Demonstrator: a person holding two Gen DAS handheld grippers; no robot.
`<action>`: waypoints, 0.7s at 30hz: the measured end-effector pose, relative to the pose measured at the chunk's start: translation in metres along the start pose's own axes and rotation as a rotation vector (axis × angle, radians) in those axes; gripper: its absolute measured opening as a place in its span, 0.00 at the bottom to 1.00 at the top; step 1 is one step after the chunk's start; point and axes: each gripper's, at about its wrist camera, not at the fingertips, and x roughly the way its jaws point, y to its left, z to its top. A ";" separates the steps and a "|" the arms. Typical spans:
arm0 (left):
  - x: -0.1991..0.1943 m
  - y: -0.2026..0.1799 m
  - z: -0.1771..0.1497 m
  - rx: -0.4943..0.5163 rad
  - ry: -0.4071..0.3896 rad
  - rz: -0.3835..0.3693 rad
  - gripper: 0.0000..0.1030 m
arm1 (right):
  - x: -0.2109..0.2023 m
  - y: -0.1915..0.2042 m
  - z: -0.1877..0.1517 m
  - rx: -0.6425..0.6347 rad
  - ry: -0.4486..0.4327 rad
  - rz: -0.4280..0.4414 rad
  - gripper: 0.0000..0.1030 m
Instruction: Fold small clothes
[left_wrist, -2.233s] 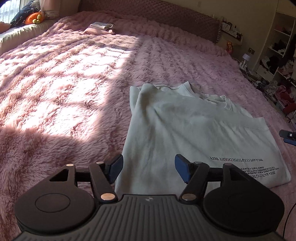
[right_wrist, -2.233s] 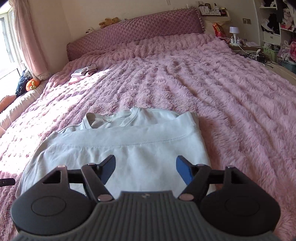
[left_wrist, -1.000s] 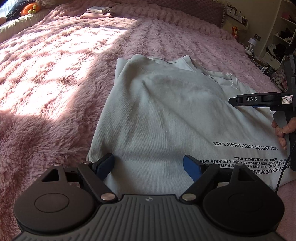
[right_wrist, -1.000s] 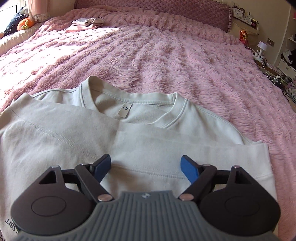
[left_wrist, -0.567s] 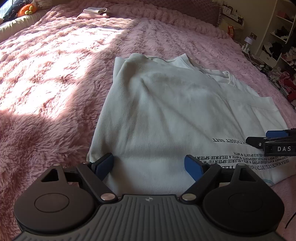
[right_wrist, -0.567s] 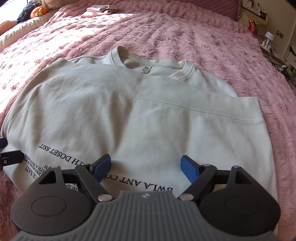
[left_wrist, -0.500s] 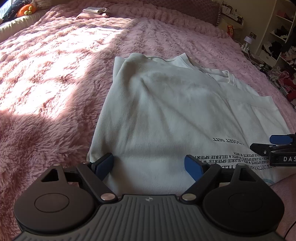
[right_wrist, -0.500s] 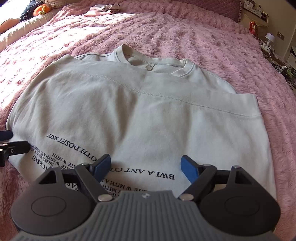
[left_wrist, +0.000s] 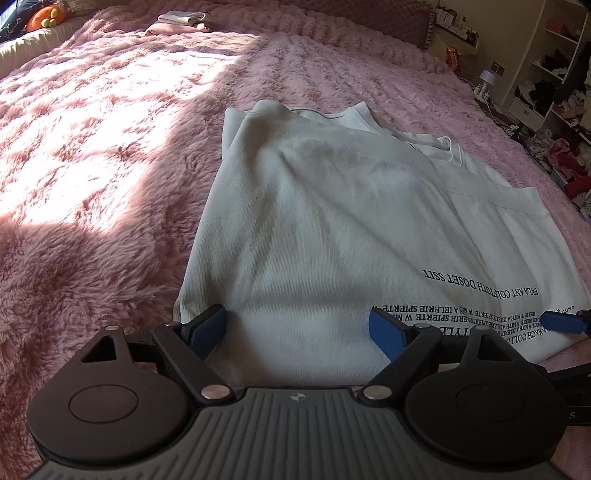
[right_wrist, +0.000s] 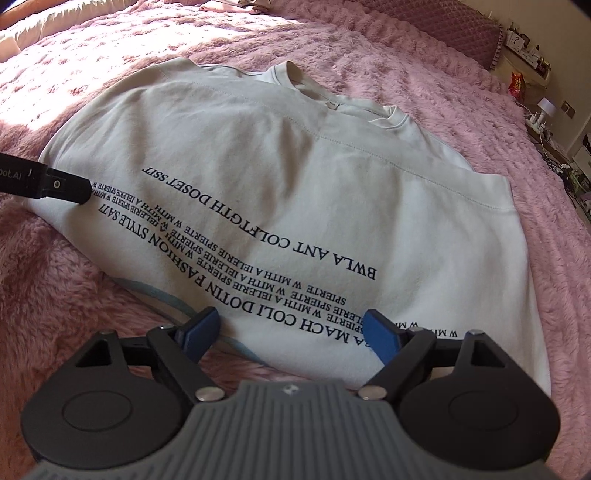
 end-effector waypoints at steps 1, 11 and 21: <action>0.000 0.000 0.000 0.000 0.000 0.000 0.99 | 0.000 0.001 0.000 -0.006 -0.001 -0.002 0.79; -0.035 0.033 0.021 -0.073 -0.069 -0.074 0.97 | -0.049 0.033 0.003 -0.160 -0.220 -0.029 0.77; -0.018 0.116 0.054 -0.379 -0.045 -0.296 0.97 | -0.054 0.148 0.011 -0.479 -0.357 0.045 0.65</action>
